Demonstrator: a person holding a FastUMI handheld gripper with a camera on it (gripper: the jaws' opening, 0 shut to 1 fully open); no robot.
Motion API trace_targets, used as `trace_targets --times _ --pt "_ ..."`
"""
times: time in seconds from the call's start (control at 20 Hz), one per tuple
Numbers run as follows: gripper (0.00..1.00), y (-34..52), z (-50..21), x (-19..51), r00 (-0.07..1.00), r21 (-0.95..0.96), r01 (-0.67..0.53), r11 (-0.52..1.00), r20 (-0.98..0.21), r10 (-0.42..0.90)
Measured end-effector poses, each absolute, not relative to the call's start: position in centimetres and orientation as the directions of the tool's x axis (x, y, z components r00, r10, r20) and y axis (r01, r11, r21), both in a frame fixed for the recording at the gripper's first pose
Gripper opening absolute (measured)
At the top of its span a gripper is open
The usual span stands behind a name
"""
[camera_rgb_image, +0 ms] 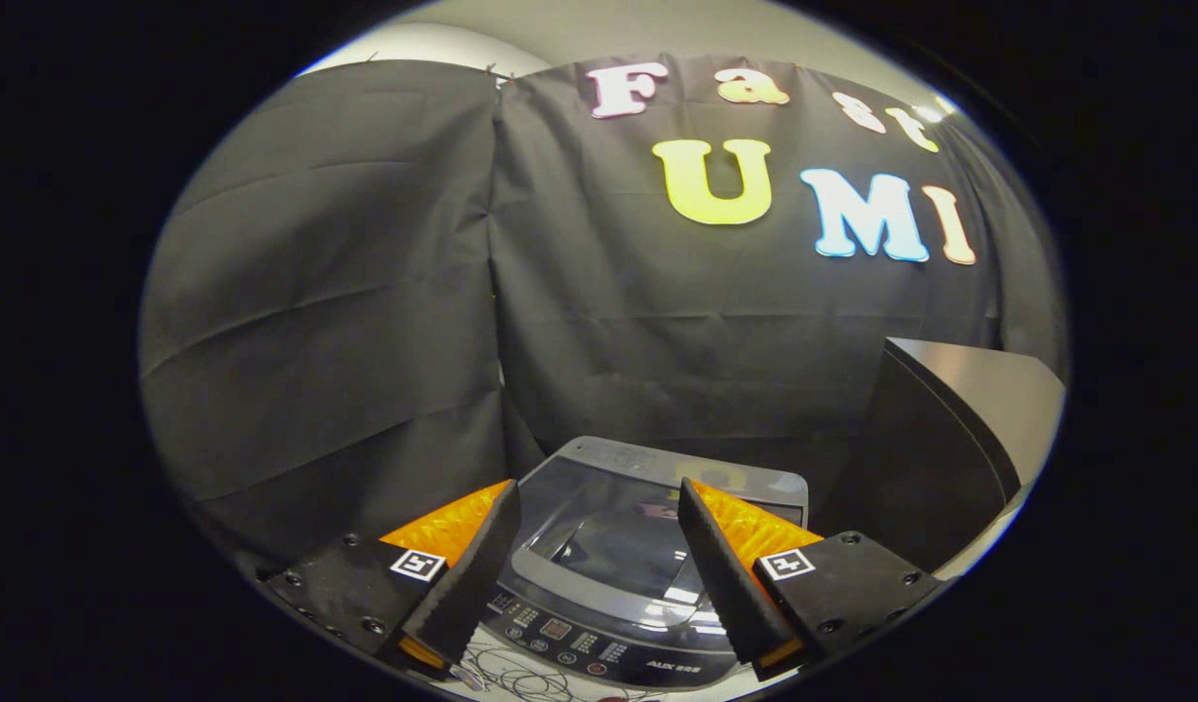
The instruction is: Put the clothes into the washing machine and then close the washing machine lid.
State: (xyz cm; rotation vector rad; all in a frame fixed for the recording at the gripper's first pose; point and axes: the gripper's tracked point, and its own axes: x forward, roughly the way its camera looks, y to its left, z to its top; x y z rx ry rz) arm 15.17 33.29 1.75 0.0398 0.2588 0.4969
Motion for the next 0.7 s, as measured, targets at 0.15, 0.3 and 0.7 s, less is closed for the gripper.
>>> trace_targets --times 0.15,0.3,0.7 --pt "1.0 29.4 2.3 11.6 0.827 0.075 -0.52 0.851 -0.203 0.524" --pt "1.0 24.0 2.9 8.3 0.828 0.05 -0.536 0.843 -0.162 0.537" --pt "1.0 6.8 4.3 2.3 0.88 -0.103 -0.474 0.875 -0.011 0.475"
